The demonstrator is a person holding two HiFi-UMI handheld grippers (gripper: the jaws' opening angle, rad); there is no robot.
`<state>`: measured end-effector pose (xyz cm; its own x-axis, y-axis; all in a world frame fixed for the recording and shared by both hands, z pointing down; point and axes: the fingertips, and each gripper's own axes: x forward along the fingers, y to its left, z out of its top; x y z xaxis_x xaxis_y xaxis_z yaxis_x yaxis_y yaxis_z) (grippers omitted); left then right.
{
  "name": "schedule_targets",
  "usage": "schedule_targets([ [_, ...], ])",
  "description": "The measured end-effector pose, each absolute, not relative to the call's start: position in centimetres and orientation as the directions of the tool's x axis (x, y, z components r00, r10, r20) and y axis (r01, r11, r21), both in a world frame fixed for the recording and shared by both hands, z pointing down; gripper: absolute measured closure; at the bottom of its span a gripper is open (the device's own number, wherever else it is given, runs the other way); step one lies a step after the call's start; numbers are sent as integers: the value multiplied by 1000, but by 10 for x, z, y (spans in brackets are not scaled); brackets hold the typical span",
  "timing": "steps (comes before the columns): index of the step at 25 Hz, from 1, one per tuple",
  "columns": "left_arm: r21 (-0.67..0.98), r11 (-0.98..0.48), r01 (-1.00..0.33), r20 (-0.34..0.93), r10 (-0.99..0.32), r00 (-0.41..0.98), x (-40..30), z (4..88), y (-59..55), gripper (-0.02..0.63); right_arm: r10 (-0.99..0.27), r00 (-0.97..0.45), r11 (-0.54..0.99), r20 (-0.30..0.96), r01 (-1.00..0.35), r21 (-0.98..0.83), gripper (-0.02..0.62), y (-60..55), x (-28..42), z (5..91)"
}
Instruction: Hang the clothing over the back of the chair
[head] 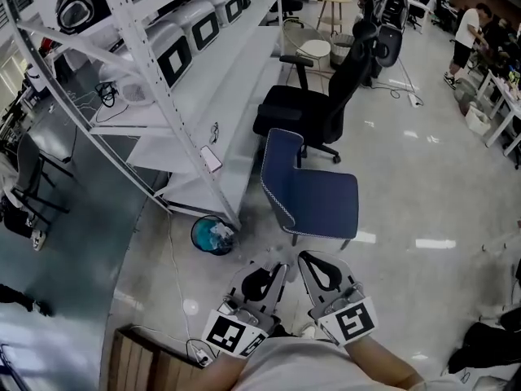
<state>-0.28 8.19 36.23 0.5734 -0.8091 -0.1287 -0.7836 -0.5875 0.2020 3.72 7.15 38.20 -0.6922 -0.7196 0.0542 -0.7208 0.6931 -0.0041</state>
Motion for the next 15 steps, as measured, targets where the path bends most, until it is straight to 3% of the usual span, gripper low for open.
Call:
schedule_targets([
  [15,265,-646,-716,-149,-761,632,-71,372,18,574,-769,-627,634,121,-773,21,577,8,-24,390],
])
